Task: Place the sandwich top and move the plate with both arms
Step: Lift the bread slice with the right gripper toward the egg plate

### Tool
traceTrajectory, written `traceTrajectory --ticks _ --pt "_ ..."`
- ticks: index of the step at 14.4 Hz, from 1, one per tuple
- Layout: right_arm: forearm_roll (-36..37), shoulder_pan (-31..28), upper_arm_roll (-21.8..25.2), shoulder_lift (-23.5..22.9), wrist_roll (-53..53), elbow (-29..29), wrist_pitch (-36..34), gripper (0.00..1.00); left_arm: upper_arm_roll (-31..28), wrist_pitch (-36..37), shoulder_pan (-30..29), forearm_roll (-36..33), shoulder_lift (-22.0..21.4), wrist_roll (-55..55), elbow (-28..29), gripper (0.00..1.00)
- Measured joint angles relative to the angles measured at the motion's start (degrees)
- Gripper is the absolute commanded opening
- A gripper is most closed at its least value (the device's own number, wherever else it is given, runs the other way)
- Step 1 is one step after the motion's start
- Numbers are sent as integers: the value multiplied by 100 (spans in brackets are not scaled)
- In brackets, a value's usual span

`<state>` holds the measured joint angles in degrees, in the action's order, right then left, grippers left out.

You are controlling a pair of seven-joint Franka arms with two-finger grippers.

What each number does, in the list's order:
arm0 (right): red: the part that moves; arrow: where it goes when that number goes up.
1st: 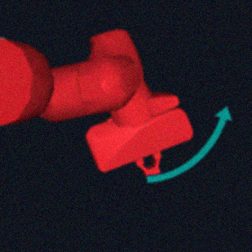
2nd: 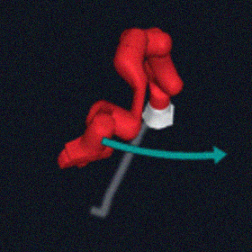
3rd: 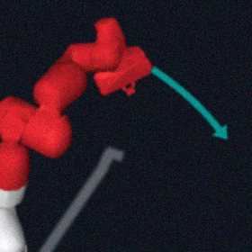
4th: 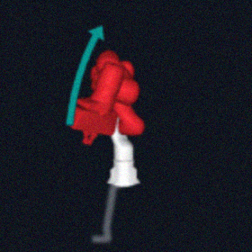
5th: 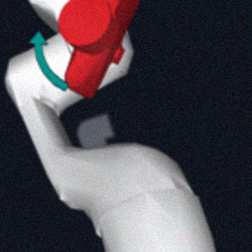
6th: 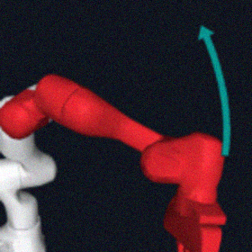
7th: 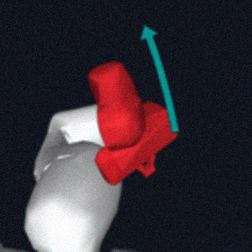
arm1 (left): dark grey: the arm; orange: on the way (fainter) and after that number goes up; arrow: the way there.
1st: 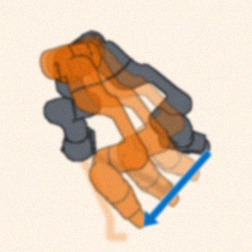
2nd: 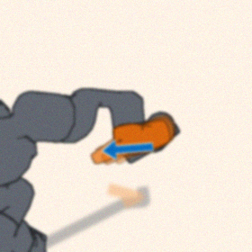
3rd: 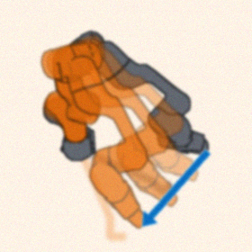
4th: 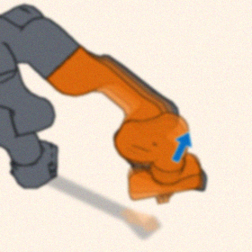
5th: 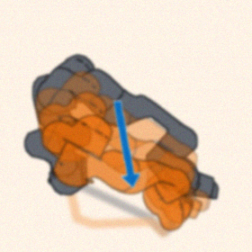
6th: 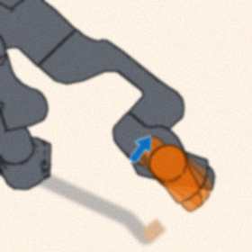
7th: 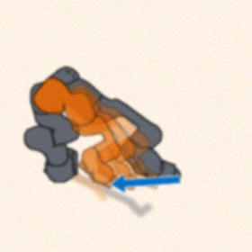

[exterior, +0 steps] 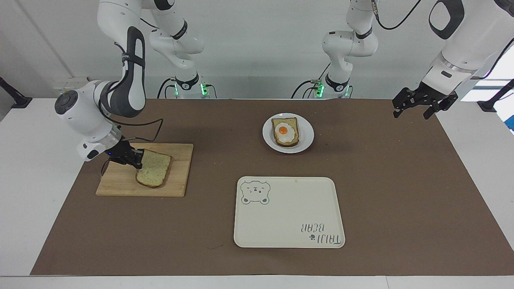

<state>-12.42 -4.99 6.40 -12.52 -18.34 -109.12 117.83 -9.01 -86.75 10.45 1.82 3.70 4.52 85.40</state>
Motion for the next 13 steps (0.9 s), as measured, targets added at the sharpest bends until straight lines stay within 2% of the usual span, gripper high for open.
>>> traceTrajectory --ticks 4,7,10,13 --pt "-45 2 -13 222 0 423 -807 0 0 0 0 0 0 0 0 100" --pt "-575 20 -54 304 0 591 -1181 0 0 0 0 0 0 0 0 100" --pt "-970 196 -89 320 0 603 -1241 0 0 0 0 0 0 0 0 100" --pt "-1088 665 -100 320 103 604 -1242 0 0 0 0 0 0 0 0 100"
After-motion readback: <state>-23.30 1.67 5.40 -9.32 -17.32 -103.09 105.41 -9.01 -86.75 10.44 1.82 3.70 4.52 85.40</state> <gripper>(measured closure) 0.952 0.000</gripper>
